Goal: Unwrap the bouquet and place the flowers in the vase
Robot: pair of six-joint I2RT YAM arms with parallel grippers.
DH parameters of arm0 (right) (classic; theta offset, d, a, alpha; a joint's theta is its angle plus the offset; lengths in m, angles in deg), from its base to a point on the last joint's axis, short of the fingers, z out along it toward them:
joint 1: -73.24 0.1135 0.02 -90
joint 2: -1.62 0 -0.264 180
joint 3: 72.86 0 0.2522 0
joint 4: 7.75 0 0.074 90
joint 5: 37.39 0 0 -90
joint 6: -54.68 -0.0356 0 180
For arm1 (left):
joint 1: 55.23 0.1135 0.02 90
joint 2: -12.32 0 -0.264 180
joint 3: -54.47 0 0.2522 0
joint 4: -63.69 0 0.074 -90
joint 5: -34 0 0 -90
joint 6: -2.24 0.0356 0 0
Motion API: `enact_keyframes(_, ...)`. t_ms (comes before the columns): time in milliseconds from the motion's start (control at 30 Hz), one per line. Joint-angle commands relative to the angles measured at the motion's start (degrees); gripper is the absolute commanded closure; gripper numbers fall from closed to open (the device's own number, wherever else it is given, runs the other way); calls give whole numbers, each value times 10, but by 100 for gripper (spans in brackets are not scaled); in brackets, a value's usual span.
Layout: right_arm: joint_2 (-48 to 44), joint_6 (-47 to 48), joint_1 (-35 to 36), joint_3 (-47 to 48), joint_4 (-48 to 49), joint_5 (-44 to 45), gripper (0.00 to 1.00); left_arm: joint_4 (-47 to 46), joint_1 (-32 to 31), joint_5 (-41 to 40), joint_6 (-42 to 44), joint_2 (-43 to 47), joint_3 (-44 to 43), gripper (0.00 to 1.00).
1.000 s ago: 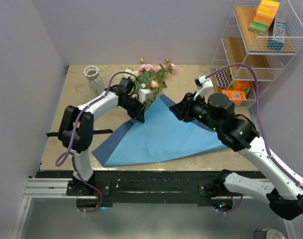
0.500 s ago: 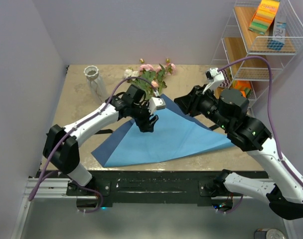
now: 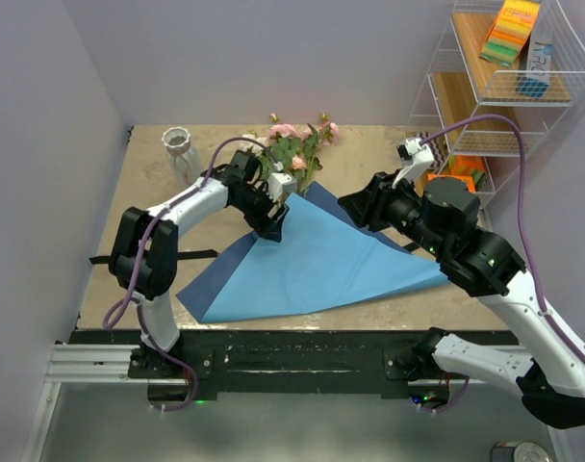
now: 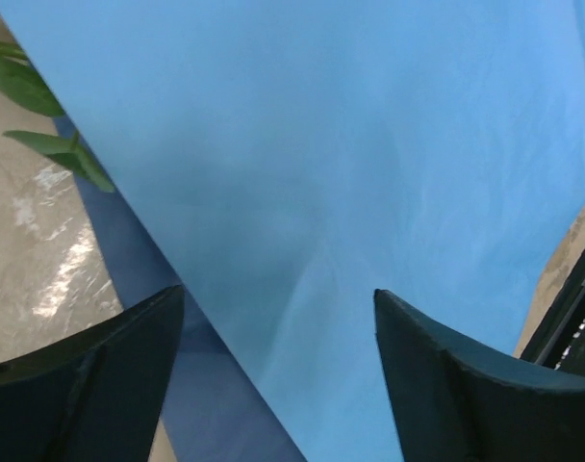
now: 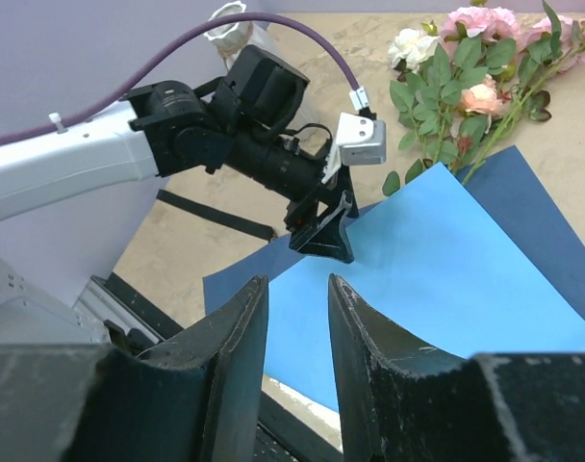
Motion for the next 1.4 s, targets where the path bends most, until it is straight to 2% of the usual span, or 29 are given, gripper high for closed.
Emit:
enact_keyframes(0,-10,-2,-1,-1,7,5,65,5,-1,38,20,-34,-18,23)
enact_keyframes(367,-16,-5,0,-17,12,-4,69,-14,11,15,14,-45,-20,25)
enact_keyframes(667,-13,-10,0,-34,25,-18,71,-45,12,-29,14,-47,3,23)
enact_keyframes(800,-15,-10,-1,-41,29,-17,72,-39,13,-15,20,-51,-3,23)
enact_keyframes(900,-13,-10,-1,-40,31,-15,74,-24,12,5,28,-62,-3,43)
enact_keyframes(933,-14,-10,0,-41,31,-14,74,-22,12,11,31,-63,-2,57)
enact_keyframes(1000,-13,-11,-1,-40,32,-14,75,-16,11,27,34,-63,-2,71)
enact_keyframes(1033,-12,-11,0,-41,32,-14,75,-16,11,27,35,-64,-2,81)
enact_keyframes(1133,-10,-13,0,-45,38,-23,75,-17,11,31,36,-58,-2,93)
enact_keyframes(1233,-11,-17,0,-51,44,-29,75,-13,11,25,35,-51,-5,97)
enact_keyframes(1367,-9,-17,-1,-50,44,-27,74,1,11,24,34,-28,-20,97)
